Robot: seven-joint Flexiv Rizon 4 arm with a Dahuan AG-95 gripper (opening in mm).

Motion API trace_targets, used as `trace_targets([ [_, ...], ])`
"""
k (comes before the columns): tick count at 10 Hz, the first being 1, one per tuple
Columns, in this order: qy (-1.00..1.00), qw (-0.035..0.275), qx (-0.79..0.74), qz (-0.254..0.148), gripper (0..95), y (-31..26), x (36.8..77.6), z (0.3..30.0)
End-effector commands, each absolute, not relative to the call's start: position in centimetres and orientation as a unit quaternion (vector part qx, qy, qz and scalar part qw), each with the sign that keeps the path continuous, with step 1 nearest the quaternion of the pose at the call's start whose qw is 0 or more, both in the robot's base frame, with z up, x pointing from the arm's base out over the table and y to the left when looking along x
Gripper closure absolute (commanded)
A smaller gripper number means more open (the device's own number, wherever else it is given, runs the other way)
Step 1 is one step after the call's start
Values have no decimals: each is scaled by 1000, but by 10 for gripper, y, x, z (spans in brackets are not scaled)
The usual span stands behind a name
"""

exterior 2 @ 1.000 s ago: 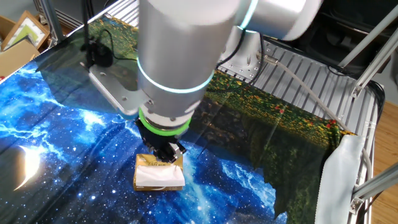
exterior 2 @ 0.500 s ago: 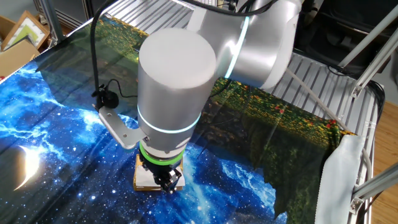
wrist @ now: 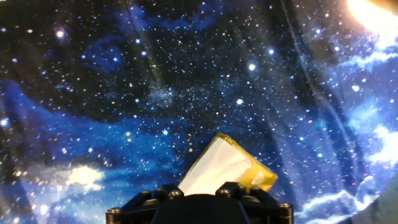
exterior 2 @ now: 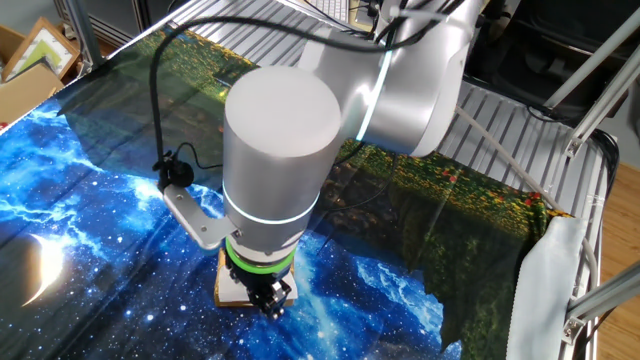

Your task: Pull out a napkin

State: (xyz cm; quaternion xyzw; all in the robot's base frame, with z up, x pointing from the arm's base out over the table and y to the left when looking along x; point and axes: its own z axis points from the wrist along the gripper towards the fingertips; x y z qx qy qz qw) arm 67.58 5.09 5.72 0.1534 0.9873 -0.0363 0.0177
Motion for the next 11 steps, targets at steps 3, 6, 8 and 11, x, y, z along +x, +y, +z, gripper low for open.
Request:
trace_targets([
  [3, 989, 21, 142, -34, 380, 50, 673, 54],
  [6, 991, 19, 127, -30, 950, 50, 673, 54],
  [8, 991, 20, 126, -28, 950, 50, 673, 54],
  [11, 991, 19, 129, -22, 950, 50, 674, 54],
])
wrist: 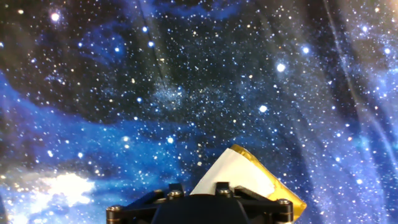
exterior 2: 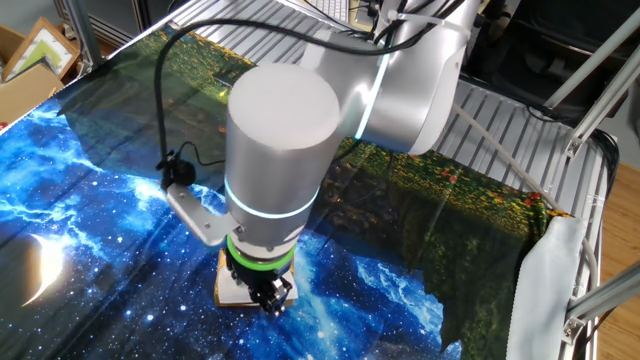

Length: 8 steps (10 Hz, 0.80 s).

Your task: Pull out a napkin

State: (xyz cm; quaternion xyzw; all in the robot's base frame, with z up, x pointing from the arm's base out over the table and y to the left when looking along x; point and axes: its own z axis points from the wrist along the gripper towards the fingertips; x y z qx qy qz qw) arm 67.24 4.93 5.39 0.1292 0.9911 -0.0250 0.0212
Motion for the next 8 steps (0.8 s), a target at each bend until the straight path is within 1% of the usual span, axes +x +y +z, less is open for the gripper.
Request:
trace_targets([
  [1, 991, 17, 131, -21, 950, 50, 675, 55],
  [2, 989, 20, 141, -30, 950, 50, 676, 56],
  [3, 988, 19, 148, -36, 570, 50, 676, 56],
  [5, 987, 20, 159, -33, 190, 50, 676, 56],
  [8, 985, 19, 166, -32, 190, 50, 675, 56],
])
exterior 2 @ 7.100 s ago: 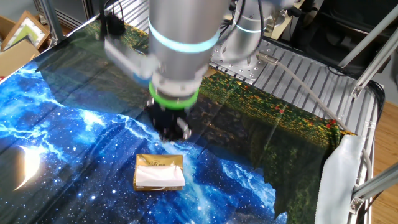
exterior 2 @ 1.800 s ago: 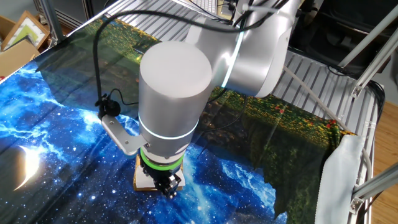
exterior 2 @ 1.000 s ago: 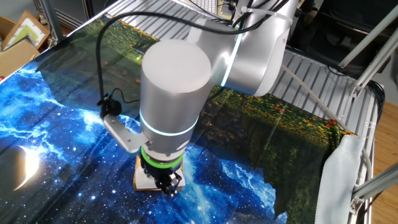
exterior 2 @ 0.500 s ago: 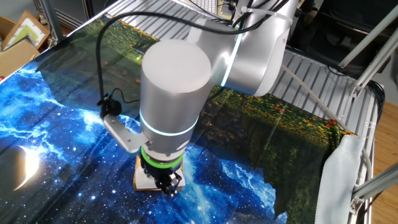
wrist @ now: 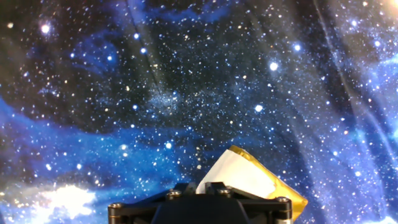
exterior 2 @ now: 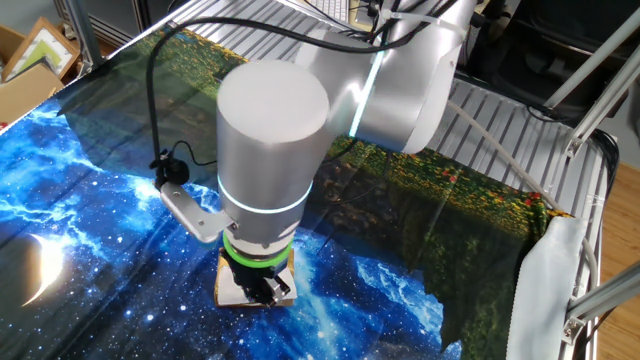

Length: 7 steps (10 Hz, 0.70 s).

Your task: Pull out a napkin

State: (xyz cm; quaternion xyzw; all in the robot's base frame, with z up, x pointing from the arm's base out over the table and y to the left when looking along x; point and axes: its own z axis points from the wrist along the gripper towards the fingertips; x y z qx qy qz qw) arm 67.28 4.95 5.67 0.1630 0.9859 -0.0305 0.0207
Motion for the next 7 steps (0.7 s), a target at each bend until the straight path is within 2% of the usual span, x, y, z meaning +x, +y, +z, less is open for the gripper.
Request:
trace_targets([
  [1, 985, 18, 167, -31, 190, 50, 675, 56],
  [7, 983, 16, 183, -24, 190, 50, 675, 56],
])
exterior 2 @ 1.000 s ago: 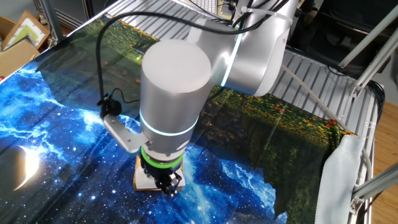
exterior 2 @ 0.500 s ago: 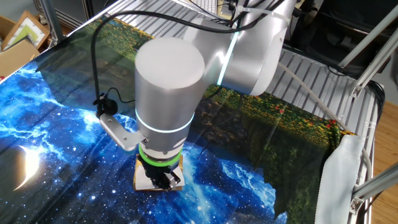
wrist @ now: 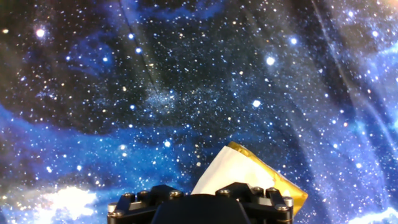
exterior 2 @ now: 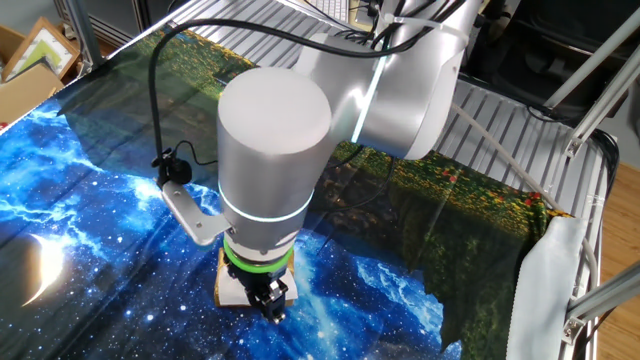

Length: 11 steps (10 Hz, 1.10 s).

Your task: Pull out a napkin

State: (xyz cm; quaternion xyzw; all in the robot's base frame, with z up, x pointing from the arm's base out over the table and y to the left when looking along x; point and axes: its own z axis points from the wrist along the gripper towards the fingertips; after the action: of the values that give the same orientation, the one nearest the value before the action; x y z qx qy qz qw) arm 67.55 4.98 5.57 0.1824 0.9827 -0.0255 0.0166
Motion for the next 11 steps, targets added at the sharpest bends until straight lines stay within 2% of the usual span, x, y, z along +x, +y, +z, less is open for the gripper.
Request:
trace_targets([
  [1, 983, 15, 182, -19, 190, 50, 675, 56],
  [5, 983, 10, 180, -14, 190, 50, 675, 56],
  [6, 983, -9, 182, -12, 190, 50, 675, 56],
  [7, 983, -19, 181, -14, 380, 50, 675, 56],
  [11, 983, -24, 178, -27, 380, 50, 675, 56],
])
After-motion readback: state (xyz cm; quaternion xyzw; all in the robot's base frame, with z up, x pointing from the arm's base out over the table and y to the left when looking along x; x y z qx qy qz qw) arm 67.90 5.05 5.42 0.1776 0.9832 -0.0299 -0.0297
